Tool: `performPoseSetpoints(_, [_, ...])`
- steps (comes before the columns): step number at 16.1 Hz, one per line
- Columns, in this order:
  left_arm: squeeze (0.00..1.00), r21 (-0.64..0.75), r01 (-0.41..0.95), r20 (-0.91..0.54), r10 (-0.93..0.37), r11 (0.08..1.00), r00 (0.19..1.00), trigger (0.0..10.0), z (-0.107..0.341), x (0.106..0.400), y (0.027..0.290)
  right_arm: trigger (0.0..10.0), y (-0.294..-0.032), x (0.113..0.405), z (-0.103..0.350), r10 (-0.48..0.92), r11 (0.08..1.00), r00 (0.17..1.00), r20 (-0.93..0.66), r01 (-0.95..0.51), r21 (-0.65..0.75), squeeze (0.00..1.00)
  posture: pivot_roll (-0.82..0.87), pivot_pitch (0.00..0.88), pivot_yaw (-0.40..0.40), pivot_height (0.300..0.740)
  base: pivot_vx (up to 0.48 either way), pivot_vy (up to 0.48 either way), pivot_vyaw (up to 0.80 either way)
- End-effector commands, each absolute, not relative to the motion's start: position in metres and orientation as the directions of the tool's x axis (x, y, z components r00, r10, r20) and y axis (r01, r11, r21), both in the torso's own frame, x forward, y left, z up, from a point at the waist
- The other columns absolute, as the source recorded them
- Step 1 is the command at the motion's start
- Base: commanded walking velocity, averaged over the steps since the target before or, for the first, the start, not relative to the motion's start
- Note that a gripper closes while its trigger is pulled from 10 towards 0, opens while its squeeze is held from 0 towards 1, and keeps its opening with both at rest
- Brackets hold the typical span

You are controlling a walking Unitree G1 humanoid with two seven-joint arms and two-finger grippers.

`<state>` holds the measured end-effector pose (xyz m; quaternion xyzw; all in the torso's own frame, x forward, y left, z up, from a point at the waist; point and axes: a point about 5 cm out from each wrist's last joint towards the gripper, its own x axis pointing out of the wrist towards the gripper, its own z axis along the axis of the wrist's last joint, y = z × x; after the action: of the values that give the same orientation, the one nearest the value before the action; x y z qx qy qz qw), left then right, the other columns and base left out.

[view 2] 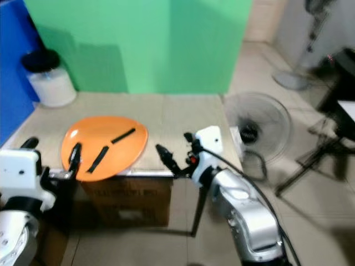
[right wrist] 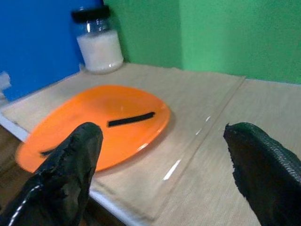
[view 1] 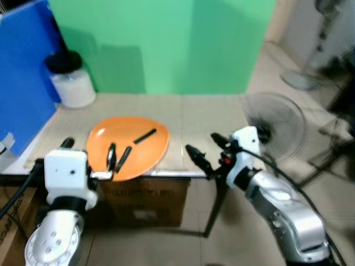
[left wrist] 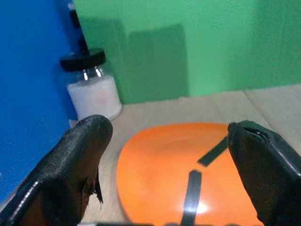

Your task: Setting the table

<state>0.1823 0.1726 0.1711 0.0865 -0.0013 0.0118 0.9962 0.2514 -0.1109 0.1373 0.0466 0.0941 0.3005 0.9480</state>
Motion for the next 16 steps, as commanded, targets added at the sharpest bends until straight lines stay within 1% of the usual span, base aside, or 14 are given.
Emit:
performPoseSetpoints(1, [0.00, 0.190, -0.027, 0.012, 0.025, 0.981, 1.000, 10.0, 0.174, 0.180, 0.175, 10.0, -0.108, 0.253, 0.140, 0.588, 0.808, 0.797, -0.135, -0.571, 0.146, 0.00, 0.00, 0.013, 0.013, 0.740, 0.319, 0.000, 0.66])
performPoseSetpoints(3, [0.00, 0.193, -0.025, 0.011, 0.023, 0.981, 1.000, 10.0, 0.174, 0.179, 0.176, 10.0, -0.107, 0.253, 0.138, 0.594, 0.802, 0.792, -0.137, -0.571, 0.173, 0.00, -0.01, 0.010, 0.015, 0.740, 0.317, 0.000, 0.00])
performPoseSetpoints(6, [0.00, 0.198, -0.012, 0.006, 0.011, 0.980, 1.000, 10.0, 0.173, 0.179, 0.175, 10.0, -0.102, 0.252, 0.136, 0.633, 0.774, 0.759, -0.152, -0.620, 0.128, 0.00, 0.00, 0.003, 0.013, 0.740, 0.315, 0.000, 0.00])
performPoseSetpoints(8, [0.00, 0.198, 0.008, -0.004, -0.008, 0.980, 1.000, 10.0, 0.171, 0.180, 0.174, 10.0, -0.103, 0.255, 0.135, 0.617, 0.786, 0.771, -0.158, -0.597, 0.160, 0.00, 0.00, 0.000, 0.011, 0.740, 0.306, 0.000, 0.00])
performPoseSetpoints(9, [0.00, 0.196, 0.040, -0.018, -0.037, 0.980, 0.999, 10.0, 0.169, 0.179, 0.172, 10.0, -0.105, 0.257, 0.136, 0.600, 0.799, 0.783, -0.164, -0.575, 0.174, 0.00, 0.00, 0.000, 0.010, 0.740, 0.000, 0.000, 0.00])
performPoseSetpoints(12, [0.00, 0.170, 0.192, -0.071, -0.182, 0.967, 0.981, 10.0, 0.160, 0.181, 0.165, 10.0, -0.110, 0.270, 0.133, 0.556, 0.830, 0.803, -0.214, -0.527, 0.179, 0.00, -0.01, 0.000, 0.012, 0.740, 0.000, 0.000, 0.00])
performPoseSetpoints(14, [0.00, 0.162, 0.285, -0.123, -0.267, 0.945, 0.956, 10.0, 0.148, 0.186, 0.165, 10.0, -0.108, 0.280, 0.132, 0.557, 0.830, 0.797, -0.233, -0.520, 0.202, 0.00, -0.01, 0.000, 0.013, 0.740, 0.000, 0.000, 0.00])
performPoseSetpoints(16, [0.00, 0.141, 0.394, -0.187, -0.367, 0.908, 0.911, 10.0, 0.135, 0.191, 0.166, 10.0, -0.102, 0.289, 0.132, 0.585, 0.808, 0.774, -0.241, -0.533, 0.250, 0.00, -0.02, 0.000, 0.016, 0.740, 0.000, 0.000, 0.00])
